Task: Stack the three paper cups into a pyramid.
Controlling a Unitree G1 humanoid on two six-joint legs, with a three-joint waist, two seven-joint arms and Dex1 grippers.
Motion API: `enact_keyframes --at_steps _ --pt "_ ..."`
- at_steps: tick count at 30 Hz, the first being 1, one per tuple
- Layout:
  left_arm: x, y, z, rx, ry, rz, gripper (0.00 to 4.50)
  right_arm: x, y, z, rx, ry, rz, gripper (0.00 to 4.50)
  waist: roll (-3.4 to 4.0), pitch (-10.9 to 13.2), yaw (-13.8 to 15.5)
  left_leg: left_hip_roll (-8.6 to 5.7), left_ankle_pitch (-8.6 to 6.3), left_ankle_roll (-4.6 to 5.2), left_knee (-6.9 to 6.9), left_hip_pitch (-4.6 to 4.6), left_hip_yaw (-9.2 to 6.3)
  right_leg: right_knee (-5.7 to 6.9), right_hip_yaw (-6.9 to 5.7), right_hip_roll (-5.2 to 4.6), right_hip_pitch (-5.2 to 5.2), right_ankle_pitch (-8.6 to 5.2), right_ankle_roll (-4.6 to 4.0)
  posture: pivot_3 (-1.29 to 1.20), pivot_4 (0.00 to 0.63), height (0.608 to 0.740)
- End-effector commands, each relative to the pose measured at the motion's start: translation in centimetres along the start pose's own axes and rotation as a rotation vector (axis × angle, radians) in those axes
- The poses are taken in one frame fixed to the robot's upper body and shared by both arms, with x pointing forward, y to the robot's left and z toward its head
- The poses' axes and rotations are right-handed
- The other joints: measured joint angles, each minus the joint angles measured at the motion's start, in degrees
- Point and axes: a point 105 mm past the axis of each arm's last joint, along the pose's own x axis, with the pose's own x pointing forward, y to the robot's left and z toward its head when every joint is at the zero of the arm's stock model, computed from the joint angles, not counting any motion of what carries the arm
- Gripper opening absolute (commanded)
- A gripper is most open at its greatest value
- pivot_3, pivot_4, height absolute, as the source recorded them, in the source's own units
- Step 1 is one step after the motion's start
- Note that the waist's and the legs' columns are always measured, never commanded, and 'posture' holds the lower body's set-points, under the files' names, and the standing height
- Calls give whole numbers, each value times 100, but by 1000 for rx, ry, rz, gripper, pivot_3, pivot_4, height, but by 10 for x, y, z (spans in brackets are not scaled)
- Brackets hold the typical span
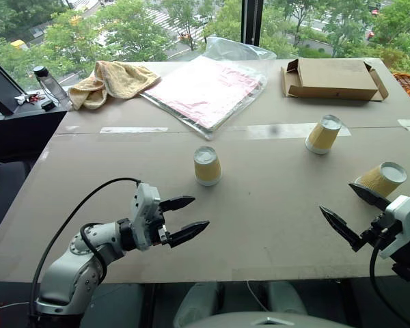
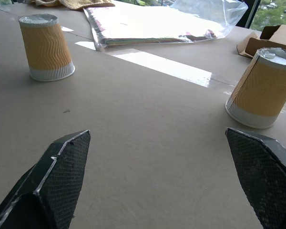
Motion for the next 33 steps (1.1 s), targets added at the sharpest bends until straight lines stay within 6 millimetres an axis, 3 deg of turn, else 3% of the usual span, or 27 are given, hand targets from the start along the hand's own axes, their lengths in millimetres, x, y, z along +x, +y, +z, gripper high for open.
enact_keyframes --at_steps 1,8,13,19,31,33 --pt "0 9 11 40 -40 31 4487 6 4 15 -35 -56 24 4500 0 0 -1 0 0 0 0 0 0 0 0 0 0 0 0 0 150 740" --pt "-3 29 21 28 -79 121 4487 21 15 29 -39 -110 72 4500 -1 1 -4 0 0 0 3 0 -1 4 -1 2 -1 0 0 0 150 740" --pt "-8 56 30 39 -106 242 4487 34 31 40 -33 -152 167 4500 -2 1 -6 0 0 -1 3 -1 -1 1 -2 2 -2 1 1 0 150 740" --pt "-2 67 38 77 -104 239 4487 36 47 48 -48 -148 247 4500 -13 6 1 -2 0 0 6 -3 -4 1 -5 1 -2 1 1 0 150 740" --pt "50 84 48 177 -86 108 4487 25 52 47 -47 -119 230 4500 -29 15 -23 -3 0 -1 11 -3 -7 6 -10 0 -2 2 2 0 150 740" --pt "58 87 46 177 -78 92 3971 22 53 47 -47 -114 217 4500 -29 15 -15 -2 1 -1 11 -4 -7 8 -10 3 -3 1 2 0 150 740"
